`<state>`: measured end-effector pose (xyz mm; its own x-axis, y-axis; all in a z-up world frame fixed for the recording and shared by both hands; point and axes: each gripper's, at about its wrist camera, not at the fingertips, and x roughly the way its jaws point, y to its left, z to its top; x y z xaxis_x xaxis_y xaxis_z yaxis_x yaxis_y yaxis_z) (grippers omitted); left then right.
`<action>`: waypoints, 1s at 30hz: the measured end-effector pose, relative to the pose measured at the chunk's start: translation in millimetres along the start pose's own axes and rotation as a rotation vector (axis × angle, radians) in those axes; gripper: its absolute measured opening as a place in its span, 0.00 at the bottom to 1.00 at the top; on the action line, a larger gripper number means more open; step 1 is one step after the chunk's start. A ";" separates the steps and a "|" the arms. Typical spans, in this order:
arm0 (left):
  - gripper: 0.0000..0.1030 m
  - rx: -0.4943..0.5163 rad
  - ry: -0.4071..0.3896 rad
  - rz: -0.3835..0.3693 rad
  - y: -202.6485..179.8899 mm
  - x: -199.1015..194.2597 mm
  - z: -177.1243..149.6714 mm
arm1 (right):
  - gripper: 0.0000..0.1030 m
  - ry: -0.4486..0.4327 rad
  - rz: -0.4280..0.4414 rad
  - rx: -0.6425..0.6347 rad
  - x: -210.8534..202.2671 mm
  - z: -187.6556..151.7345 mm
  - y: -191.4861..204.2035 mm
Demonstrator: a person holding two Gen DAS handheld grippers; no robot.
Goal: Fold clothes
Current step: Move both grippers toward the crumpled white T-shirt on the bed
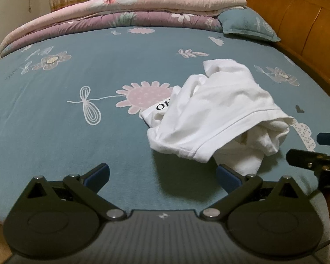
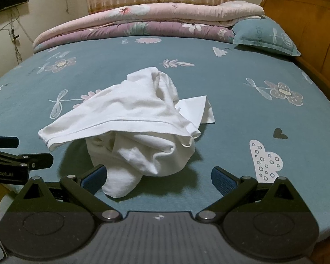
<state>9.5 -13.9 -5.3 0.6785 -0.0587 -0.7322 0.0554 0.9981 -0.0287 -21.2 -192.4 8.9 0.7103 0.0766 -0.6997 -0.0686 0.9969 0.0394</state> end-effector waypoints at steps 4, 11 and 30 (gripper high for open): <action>0.99 0.003 0.016 0.007 1.5 8.5 0.4 | 1.00 0.011 -0.002 0.007 4.9 -0.4 -2.6; 0.99 0.004 0.031 0.012 4.8 22.6 3.1 | 1.00 0.031 -0.004 0.013 14.0 -0.2 -4.7; 0.99 0.026 0.025 0.032 8.7 45.3 17.6 | 1.00 0.073 -0.014 0.031 35.7 2.6 -10.9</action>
<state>53.5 -8.3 -26.7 0.6621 -0.0262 -0.7490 0.0533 0.9985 0.0122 6.7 -200.5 -14.6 0.6578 0.0622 -0.7506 -0.0365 0.9980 0.0506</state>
